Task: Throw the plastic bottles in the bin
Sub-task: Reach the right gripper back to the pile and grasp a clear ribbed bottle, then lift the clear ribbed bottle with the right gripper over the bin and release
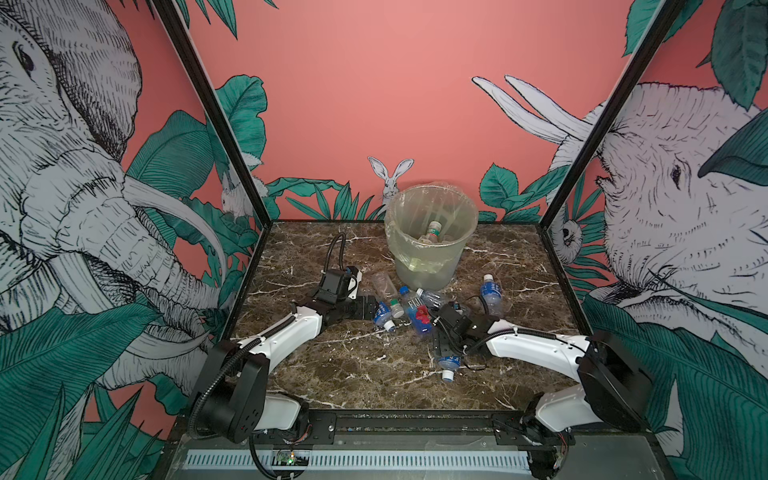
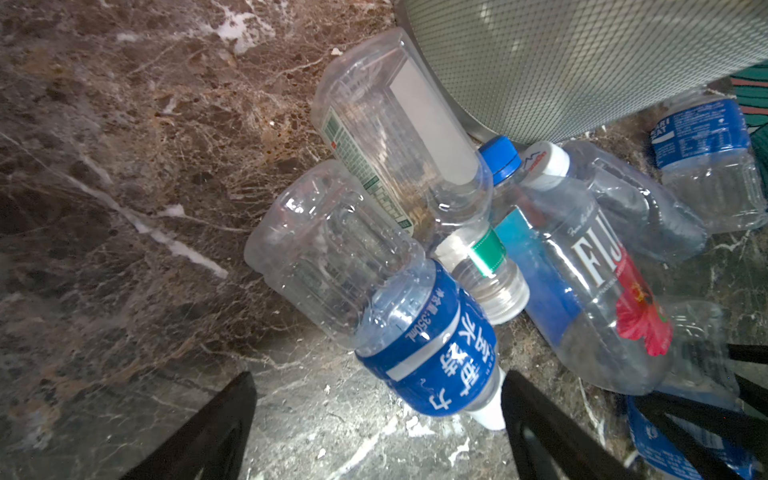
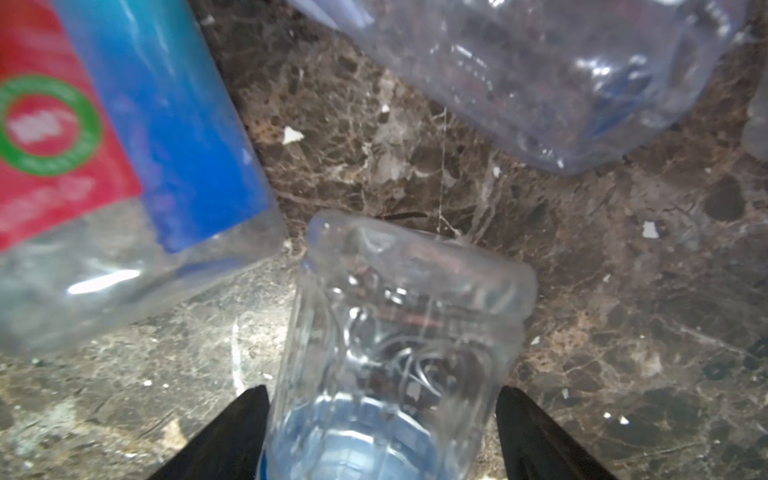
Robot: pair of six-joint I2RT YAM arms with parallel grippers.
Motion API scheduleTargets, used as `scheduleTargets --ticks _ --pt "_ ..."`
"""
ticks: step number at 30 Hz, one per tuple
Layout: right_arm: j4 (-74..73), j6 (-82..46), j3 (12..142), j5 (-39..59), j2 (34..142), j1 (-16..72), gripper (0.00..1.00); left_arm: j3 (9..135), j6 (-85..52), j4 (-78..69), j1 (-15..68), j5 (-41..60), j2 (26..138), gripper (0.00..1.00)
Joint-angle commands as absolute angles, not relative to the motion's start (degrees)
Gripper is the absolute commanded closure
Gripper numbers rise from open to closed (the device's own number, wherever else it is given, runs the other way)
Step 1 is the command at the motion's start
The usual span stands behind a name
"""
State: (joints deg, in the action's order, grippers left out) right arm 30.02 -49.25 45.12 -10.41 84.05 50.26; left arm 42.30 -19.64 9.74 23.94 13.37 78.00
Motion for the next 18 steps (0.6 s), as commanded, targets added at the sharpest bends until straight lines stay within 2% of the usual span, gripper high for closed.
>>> scheduleTargets --ticks 1,7,15,18 --pt "29.1 -49.3 44.3 -10.9 85.6 50.6 0.19 41.6 -19.3 8.8 23.7 14.1 78.0 0.07" --pt "28.0 -49.2 43.3 -11.0 86.2 51.0 0.3 41.7 -18.9 9.5 23.7 14.1 78.0 0.07" --pt "27.7 -48.5 40.7 -12.3 82.1 51.6 0.53 41.2 -19.2 9.2 23.9 14.5 78.1 0.07" --pt "26.4 -48.0 39.0 -13.4 78.8 52.5 0.56 41.4 -19.2 9.2 24.1 14.6 78.1 0.07"
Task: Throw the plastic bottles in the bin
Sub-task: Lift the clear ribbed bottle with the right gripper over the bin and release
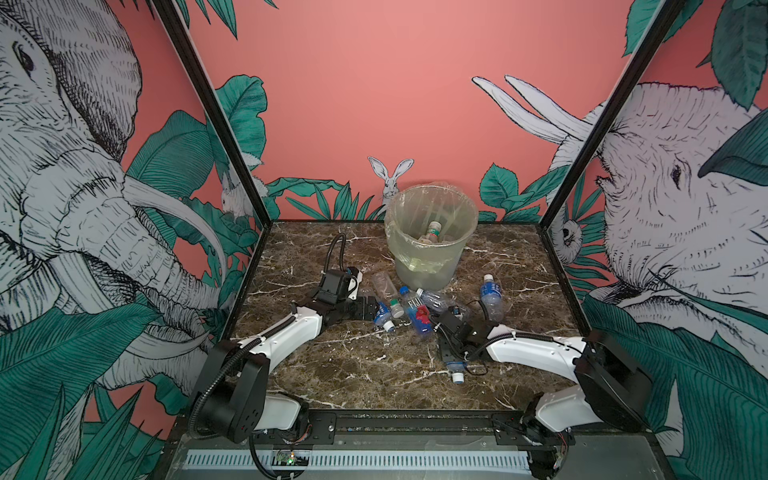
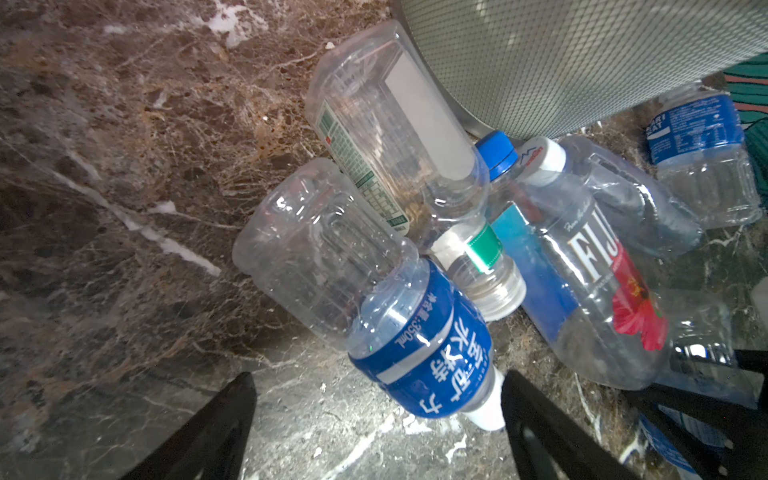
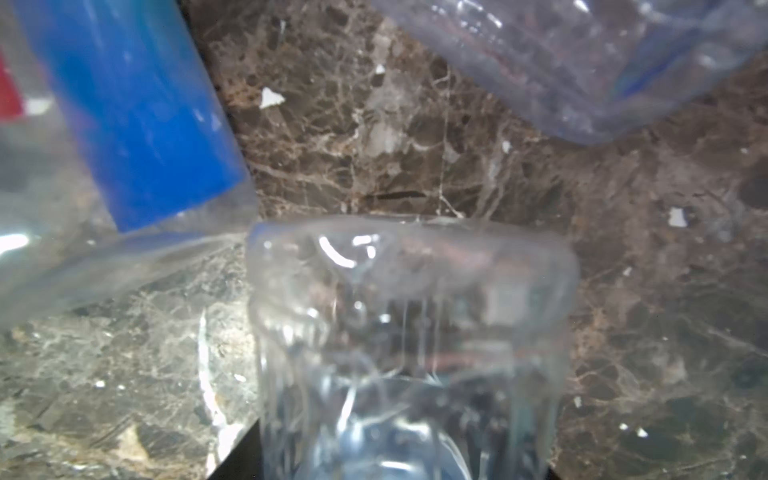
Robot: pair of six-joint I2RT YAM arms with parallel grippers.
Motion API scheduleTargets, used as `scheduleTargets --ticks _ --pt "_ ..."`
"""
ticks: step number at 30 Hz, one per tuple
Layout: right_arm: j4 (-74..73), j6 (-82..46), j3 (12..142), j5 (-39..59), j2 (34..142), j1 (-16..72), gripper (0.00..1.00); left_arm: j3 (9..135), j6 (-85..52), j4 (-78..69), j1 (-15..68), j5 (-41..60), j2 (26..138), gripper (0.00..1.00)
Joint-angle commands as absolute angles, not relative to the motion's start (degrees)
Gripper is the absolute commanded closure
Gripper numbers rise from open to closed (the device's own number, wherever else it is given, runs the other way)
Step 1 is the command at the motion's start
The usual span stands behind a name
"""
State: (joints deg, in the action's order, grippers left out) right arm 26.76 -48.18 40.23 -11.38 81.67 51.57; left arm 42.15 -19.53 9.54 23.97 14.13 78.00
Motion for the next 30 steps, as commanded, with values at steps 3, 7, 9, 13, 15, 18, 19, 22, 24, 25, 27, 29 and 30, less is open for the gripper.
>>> scheduleTargets --ticks 3,7,9,13,15,18,19,22,24,25,27,29,30 --pt "25.5 -47.7 37.4 -15.7 74.6 53.9 0.58 41.8 -19.0 9.4 24.5 14.6 78.2 0.08" --pt "24.3 -45.8 35.9 -18.3 69.0 55.8 0.59 42.2 -19.2 9.6 24.9 14.4 78.4 0.08" --pt "24.6 -44.6 36.0 -20.2 66.7 57.1 0.59 42.2 -19.2 9.6 25.0 14.3 78.5 0.07" --pt "22.9 -42.0 35.2 -23.0 61.3 58.9 0.61 42.5 -19.4 9.7 25.4 13.6 78.5 0.08" --pt "22.2 -41.0 34.9 -24.1 58.9 59.4 0.62 42.6 -19.4 9.9 25.3 13.1 78.4 0.08" --pt "21.2 -39.5 34.6 -25.2 55.9 59.8 0.63 42.9 -19.5 10.1 25.4 12.9 78.4 0.07" --pt "21.1 -38.9 34.8 -25.7 54.8 60.0 0.63 43.0 -19.5 10.1 25.4 13.0 78.4 0.08" --pt "20.9 -37.0 35.5 -27.0 52.4 60.5 0.63 43.4 -19.2 10.5 25.4 12.8 78.4 0.07" --pt "21.3 -35.7 36.7 -27.8 51.1 60.6 0.63 43.6 -19.1 10.7 25.4 12.5 78.3 0.08" --pt "21.5 -35.1 37.4 -28.4 50.5 60.7 0.63 43.7 -19.0 10.7 25.4 12.5 78.4 0.07" --pt "21.6 -33.4 38.9 -29.3 49.3 60.9 0.63 43.9 -18.8 10.9 25.4 12.4 78.5 0.07" --pt "21.6 -31.7 40.4 -30.3 48.2 61.0 0.63 43.9 -18.8 10.7 25.4 12.4 78.6 0.08" --pt "21.6 -30.8 41.1 -30.6 47.8 61.0 0.63 44.0 -18.9 10.7 25.4 12.4 78.6 0.08"
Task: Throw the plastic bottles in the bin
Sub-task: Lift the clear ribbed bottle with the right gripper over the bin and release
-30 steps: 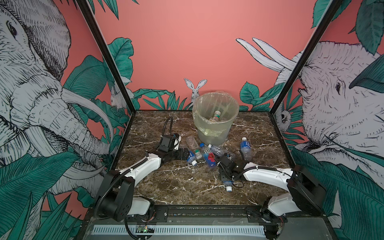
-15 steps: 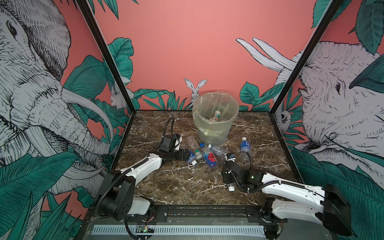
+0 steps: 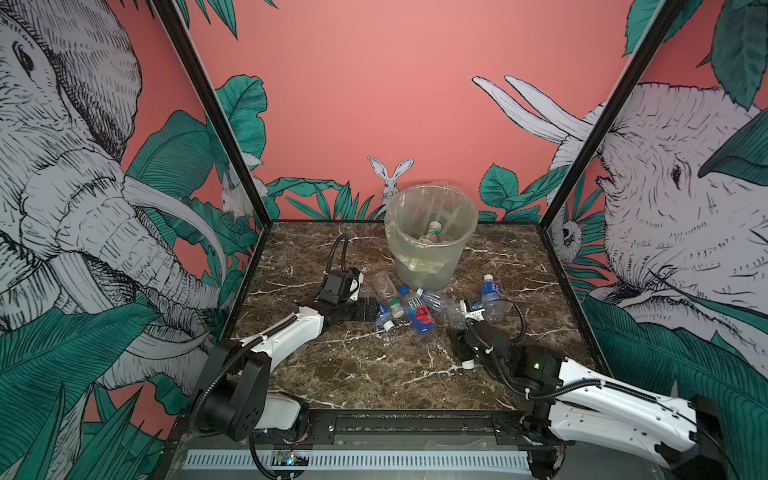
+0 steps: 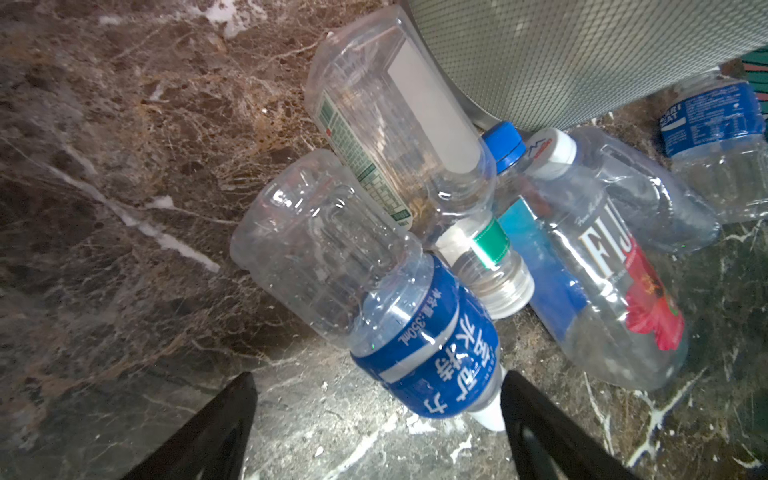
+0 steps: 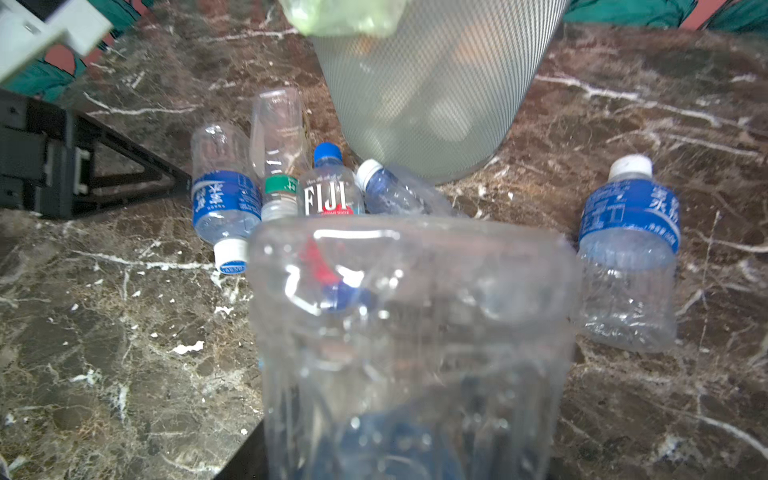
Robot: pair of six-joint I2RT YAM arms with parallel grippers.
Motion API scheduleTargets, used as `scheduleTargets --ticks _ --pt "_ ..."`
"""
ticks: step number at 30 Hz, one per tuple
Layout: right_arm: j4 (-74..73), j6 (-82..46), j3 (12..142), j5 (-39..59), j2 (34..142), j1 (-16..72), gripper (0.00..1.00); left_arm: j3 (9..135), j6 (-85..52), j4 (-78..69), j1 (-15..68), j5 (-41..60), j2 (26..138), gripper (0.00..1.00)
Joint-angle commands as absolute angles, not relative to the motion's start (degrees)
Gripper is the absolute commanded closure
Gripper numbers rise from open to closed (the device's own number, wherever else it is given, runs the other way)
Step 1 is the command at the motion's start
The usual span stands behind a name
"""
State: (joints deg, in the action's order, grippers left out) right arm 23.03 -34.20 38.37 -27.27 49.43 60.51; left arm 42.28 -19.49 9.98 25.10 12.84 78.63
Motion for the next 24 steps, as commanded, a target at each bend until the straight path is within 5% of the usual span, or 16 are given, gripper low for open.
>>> scheduleTargets --ticks 1,10,19,22,24 --pt "21.5 -30.0 42.1 -31.1 47.5 61.0 0.63 44.1 -18.8 10.7 25.4 12.4 78.6 0.08" --pt "25.7 -19.6 60.8 -33.1 52.4 61.0 0.63 43.3 -18.8 10.3 25.4 12.1 78.1 0.08" --pt "39.4 -11.4 107.4 -27.9 86.0 46.4 0.62 39.6 -20.6 7.6 25.4 12.6 76.2 0.08" --pt "46.2 -11.1 124.8 -26.6 100.6 40.9 0.19 38.0 -21.6 7.1 25.4 12.5 74.7 0.08" --pt "53.7 -12.3 138.4 -29.3 108.8 39.2 0.02 37.2 -21.7 7.4 25.4 12.3 73.3 0.08"
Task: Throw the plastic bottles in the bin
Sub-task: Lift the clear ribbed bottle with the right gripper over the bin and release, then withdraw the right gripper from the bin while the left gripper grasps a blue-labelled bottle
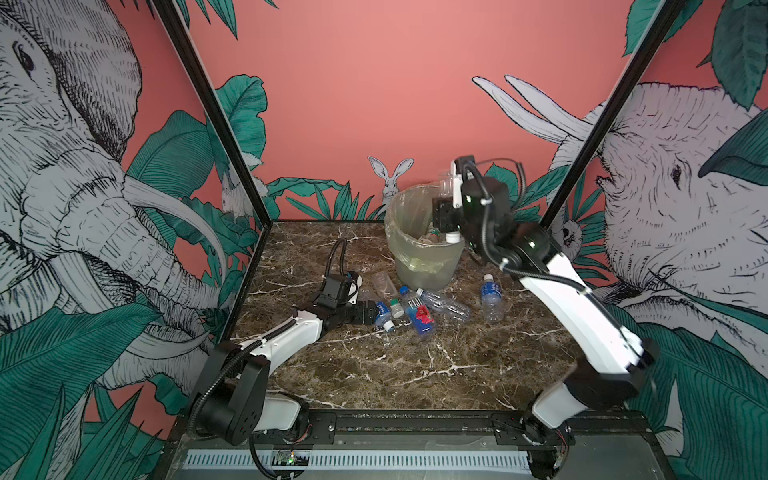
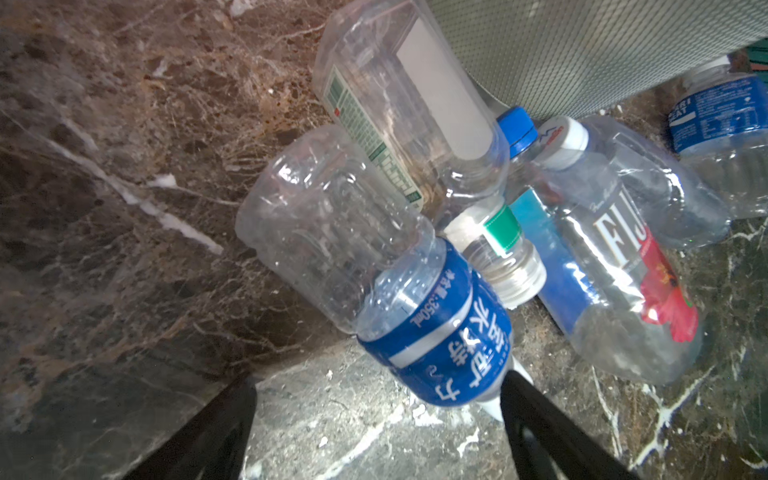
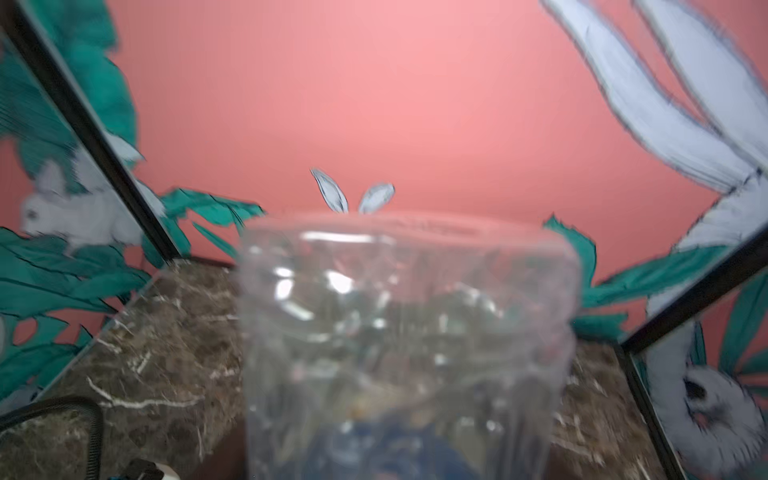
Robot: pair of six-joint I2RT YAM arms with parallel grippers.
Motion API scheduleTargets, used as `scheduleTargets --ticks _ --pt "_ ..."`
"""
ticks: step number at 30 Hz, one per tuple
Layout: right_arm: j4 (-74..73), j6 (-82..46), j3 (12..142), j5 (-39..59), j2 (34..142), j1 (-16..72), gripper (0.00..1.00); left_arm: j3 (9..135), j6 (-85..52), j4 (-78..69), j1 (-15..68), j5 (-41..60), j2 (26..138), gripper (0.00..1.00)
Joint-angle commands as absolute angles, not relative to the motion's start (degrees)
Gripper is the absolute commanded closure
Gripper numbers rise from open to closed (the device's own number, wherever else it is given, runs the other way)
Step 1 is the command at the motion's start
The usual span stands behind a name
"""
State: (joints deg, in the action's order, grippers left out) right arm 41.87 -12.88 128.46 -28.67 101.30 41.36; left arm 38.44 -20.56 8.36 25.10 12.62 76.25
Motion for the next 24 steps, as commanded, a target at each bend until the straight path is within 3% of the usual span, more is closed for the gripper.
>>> scheduleTargets --ticks 1,5,15,24 --pt "55.3 -12.1 143.0 -31.0 111.7 38.8 0.01 36.9 -21.8 7.8 25.4 12.1 72.5 0.07" --pt "55.5 -11.7 147.4 -30.8 112.4 38.3 0.01 36.0 -21.5 8.3 25.5 11.8 71.3 0.08" --pt "44.4 -12.6 114.9 -30.4 90.5 38.8 0.01 37.2 -20.7 9.5 25.5 11.3 71.0 0.07" --pt "41.9 -17.0 92.0 -24.3 77.9 31.9 0.01 40.1 -21.3 10.3 25.5 10.7 72.9 0.07"
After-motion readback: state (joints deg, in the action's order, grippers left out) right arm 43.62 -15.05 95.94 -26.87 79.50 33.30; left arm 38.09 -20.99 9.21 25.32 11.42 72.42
